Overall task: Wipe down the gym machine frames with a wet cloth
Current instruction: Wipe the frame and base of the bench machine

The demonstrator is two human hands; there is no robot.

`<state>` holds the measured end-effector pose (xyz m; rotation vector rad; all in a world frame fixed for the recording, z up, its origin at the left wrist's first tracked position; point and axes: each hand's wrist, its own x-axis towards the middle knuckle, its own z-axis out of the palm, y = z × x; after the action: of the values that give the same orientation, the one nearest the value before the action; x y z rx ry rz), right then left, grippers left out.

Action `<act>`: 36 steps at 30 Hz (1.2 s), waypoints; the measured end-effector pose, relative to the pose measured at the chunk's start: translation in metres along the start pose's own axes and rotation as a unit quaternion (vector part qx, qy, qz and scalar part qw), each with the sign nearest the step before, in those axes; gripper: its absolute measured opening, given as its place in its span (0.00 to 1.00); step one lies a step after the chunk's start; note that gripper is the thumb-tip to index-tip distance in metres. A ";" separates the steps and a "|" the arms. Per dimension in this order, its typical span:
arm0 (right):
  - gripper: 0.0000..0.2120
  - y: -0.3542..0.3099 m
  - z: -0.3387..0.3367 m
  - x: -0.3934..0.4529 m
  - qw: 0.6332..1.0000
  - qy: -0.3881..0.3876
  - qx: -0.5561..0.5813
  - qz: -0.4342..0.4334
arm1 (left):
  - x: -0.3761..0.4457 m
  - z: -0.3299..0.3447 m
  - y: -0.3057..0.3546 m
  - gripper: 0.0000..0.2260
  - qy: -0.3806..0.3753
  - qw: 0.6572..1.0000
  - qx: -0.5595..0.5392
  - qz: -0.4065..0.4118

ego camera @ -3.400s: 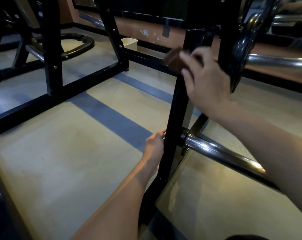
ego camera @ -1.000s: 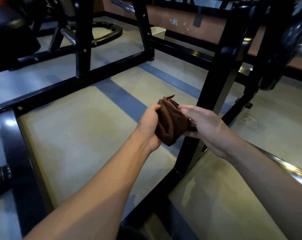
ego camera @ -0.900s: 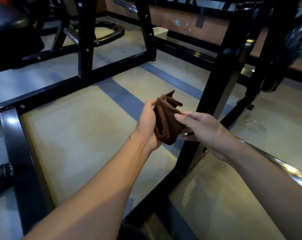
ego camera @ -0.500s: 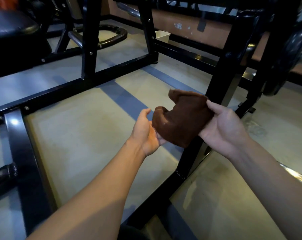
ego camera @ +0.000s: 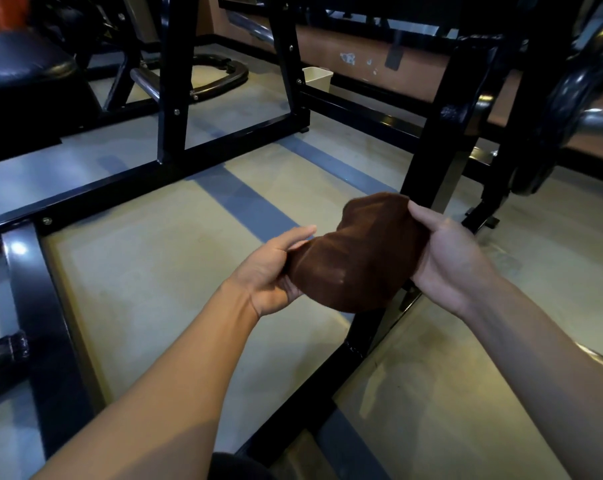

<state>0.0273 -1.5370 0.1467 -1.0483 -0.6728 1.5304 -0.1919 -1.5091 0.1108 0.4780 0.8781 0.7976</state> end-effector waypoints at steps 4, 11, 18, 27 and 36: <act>0.14 0.012 0.000 0.002 0.985 0.070 -0.142 -0.065 | -0.004 0.008 0.002 0.14 -0.010 0.997 0.072 0.020; 0.19 0.028 0.017 -0.004 0.829 0.135 -0.474 -0.263 | -0.006 0.029 0.026 0.16 0.055 0.986 0.019 0.155; 0.15 0.057 0.041 -0.002 0.857 0.022 -0.451 -0.248 | -0.002 0.024 0.020 0.16 0.137 0.975 0.023 0.172; 0.09 0.067 0.038 0.015 0.980 0.092 -0.154 -0.082 | -0.001 0.027 0.003 0.17 0.061 0.968 0.157 0.186; 0.10 0.068 0.041 0.019 0.990 0.083 0.075 0.084 | 0.011 0.012 0.000 0.07 0.207 0.916 0.209 0.273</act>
<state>-0.0403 -1.5298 0.1019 -1.1253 -0.3559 1.5909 -0.1774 -1.5018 0.1124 0.9828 1.3483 1.2586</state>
